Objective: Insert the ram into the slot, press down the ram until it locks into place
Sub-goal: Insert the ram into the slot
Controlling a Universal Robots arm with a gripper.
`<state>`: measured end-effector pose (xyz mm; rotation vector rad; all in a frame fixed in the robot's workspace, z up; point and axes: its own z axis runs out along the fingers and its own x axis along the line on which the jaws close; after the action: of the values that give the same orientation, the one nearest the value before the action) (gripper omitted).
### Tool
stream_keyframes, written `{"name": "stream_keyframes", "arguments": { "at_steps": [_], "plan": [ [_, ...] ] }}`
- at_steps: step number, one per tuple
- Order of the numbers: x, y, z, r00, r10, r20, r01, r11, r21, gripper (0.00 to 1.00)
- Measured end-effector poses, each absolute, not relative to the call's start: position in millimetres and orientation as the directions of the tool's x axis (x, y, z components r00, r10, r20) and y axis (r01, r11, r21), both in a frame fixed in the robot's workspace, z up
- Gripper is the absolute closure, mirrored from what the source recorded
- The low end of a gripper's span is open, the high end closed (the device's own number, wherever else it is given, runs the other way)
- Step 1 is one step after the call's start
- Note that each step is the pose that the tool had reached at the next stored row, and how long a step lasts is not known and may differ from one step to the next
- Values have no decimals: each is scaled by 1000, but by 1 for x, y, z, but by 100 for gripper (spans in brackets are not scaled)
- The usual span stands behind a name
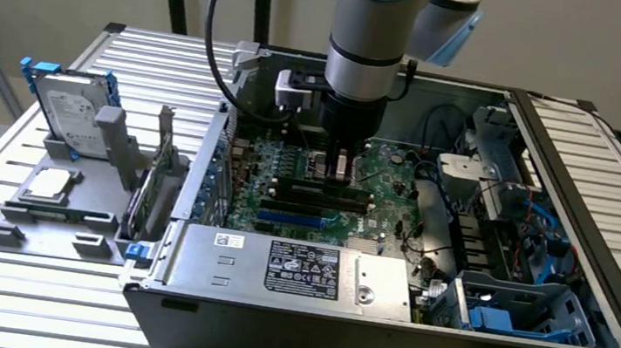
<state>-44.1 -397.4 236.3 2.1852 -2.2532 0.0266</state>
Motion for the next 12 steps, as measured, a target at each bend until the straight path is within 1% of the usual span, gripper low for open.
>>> {"name": "stream_keyframes", "arguments": {
  "at_steps": [12],
  "plan": [
    [-44,-398,234,-24,-1000,14,-1000,24,-9,87]
  ]
}}
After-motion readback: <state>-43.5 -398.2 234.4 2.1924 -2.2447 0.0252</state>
